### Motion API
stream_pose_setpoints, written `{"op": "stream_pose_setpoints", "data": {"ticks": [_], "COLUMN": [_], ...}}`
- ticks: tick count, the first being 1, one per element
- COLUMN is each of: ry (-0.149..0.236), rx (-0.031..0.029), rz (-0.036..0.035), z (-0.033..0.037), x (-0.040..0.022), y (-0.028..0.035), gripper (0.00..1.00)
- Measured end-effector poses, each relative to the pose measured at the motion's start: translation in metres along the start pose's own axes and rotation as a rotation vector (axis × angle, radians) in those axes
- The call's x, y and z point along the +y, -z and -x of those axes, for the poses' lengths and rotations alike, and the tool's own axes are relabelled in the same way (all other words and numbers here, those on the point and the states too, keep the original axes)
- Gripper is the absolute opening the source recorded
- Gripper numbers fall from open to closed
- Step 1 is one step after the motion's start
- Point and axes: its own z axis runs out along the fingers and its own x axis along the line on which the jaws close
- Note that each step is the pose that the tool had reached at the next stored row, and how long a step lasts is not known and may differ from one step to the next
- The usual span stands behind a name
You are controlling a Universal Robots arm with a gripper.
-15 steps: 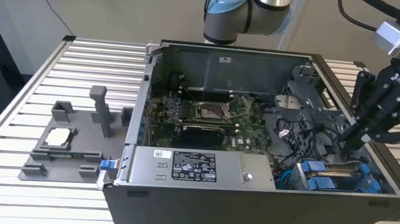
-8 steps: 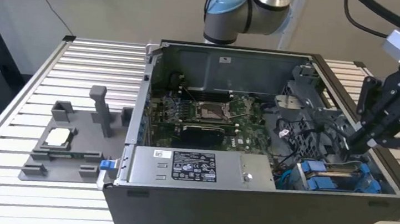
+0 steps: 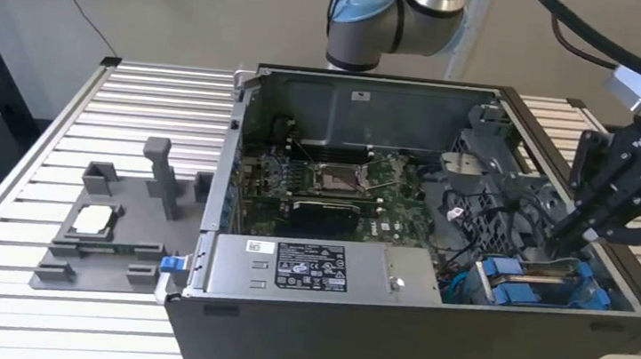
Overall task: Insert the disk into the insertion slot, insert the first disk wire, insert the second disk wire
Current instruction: 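Insert the first disk wire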
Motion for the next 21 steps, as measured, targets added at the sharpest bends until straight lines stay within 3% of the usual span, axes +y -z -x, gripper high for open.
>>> {"op": "stream_pose_setpoints", "data": {"ticks": [5, 21], "ry": [-0.025, -0.055], "rx": [-0.0055, -0.0114], "rz": [0.0005, 0.0006], "z": [0.0000, -0.0039], "x": [-0.0017, -0.0067], "y": [-0.0048, -0.0165], "gripper": [0.19, 0.19]}}
